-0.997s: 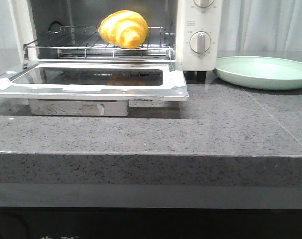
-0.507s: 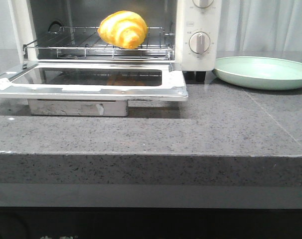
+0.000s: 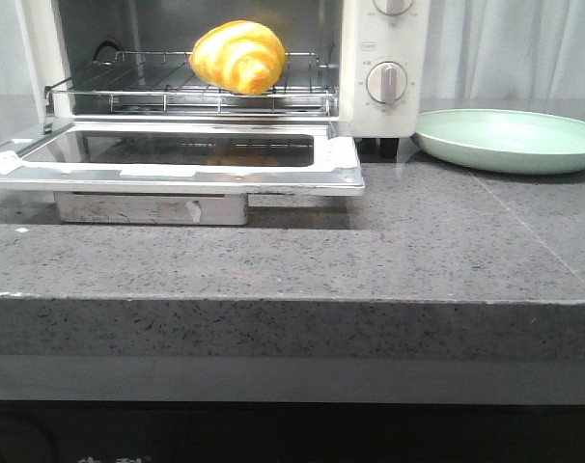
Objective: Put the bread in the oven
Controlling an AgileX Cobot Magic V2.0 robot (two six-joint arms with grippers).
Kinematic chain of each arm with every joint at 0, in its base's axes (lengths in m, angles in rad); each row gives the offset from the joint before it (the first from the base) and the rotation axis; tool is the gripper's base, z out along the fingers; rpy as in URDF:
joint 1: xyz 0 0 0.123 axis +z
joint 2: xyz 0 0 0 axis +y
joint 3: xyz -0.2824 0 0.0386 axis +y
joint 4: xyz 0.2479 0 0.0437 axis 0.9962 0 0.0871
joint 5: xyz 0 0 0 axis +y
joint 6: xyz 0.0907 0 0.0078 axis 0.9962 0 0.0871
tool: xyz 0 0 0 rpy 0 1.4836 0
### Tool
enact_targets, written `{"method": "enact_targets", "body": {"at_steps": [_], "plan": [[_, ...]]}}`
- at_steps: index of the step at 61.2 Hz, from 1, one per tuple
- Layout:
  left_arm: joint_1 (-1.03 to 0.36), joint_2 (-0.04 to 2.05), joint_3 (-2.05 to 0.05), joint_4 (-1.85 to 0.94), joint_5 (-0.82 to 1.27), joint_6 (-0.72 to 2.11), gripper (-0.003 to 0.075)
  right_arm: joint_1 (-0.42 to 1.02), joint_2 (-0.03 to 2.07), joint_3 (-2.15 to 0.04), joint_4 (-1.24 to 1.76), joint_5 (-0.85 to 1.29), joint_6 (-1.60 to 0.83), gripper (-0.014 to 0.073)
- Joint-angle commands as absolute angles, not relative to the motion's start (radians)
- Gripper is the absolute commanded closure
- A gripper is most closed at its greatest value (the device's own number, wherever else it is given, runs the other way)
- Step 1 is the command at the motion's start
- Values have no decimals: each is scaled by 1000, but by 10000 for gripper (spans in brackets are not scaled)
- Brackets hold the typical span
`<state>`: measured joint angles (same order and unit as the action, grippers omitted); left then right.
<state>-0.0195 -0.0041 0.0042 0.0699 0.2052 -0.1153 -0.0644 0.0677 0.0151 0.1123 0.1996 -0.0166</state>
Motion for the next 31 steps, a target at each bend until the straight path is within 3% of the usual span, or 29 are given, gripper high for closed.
{"method": "enact_targets", "body": {"at_steps": [1, 31], "plan": [[-16, -23, 10, 63, 122, -125, 741, -70, 38, 21, 102, 107, -24, 662], [-16, -21, 10, 63, 124, -125, 741, -70, -31, 21, 102, 128, -24, 662]]}}
